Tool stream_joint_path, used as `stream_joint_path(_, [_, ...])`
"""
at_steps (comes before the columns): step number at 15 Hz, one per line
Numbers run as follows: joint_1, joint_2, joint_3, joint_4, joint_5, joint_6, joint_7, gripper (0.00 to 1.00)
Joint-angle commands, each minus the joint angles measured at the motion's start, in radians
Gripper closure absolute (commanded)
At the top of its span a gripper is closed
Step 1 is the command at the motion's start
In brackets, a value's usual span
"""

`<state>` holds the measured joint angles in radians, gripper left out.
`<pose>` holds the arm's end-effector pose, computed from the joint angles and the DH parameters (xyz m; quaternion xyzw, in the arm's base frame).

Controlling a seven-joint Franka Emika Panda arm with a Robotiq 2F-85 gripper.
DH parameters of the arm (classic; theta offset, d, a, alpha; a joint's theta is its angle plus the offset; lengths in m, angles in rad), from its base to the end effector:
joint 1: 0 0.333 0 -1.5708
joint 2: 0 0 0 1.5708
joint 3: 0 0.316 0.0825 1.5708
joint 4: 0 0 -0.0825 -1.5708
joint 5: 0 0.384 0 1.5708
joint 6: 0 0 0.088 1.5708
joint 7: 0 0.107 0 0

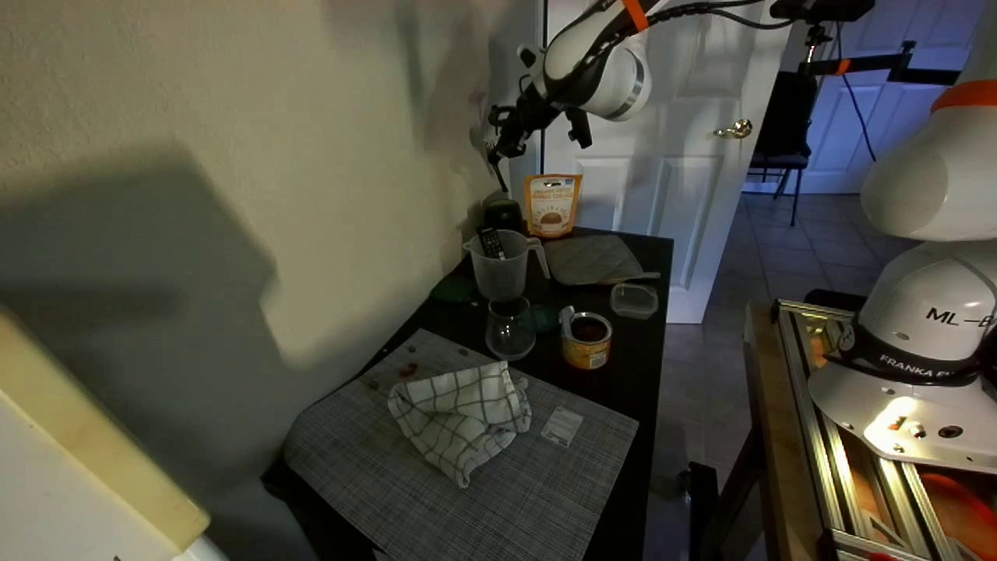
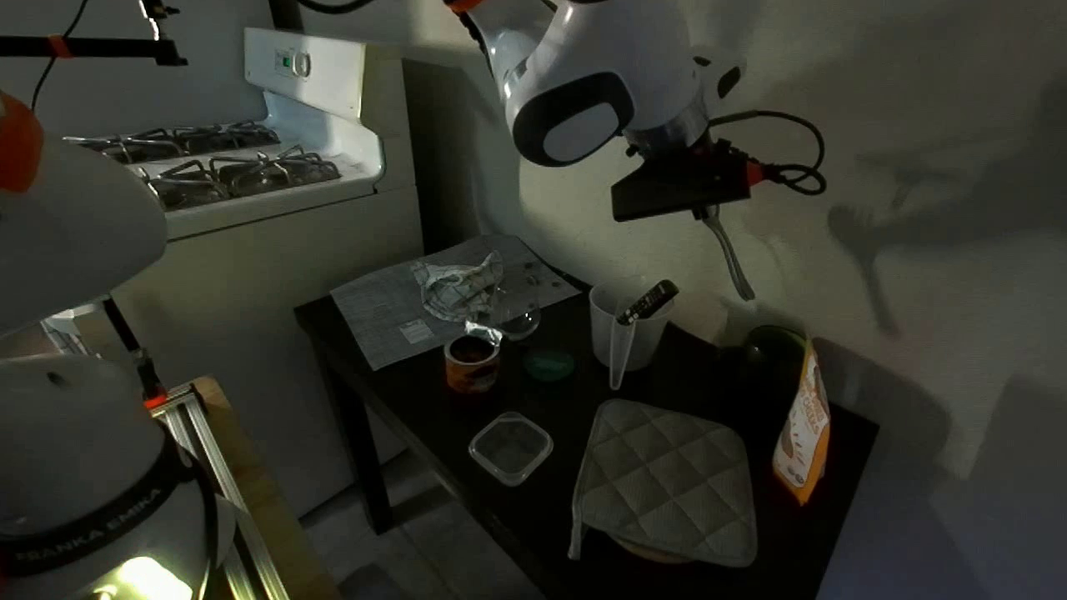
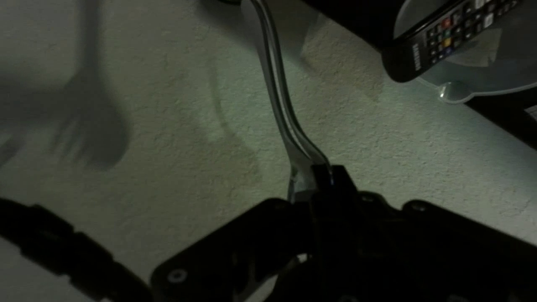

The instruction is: Remove the clear bowl from the clear jug and place it on the table then put the silver fork and spoon in the jug.

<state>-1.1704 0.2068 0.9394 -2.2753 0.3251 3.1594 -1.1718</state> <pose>0.5496 -0.1741 0.3840 0.8931 0.2455 0.3548 0.1274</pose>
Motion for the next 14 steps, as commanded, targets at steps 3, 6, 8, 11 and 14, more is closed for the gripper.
stream_joint_path(3, [-0.125,-0.133,0.197,-0.129,0.076,0.015,-0.040,0.99])
stream_joint_path(6, [-0.160,-0.160,0.278,-0.168,0.109,0.020,-0.055,0.99])
stream_joint_path(8, [-0.175,-0.173,0.322,-0.191,0.129,0.032,-0.069,0.99])
stream_joint_path(11, [-0.194,-0.172,0.378,-0.218,0.153,0.047,-0.095,0.99])
stream_joint_path(14, [-0.222,-0.148,0.432,-0.231,0.173,0.044,-0.121,0.99])
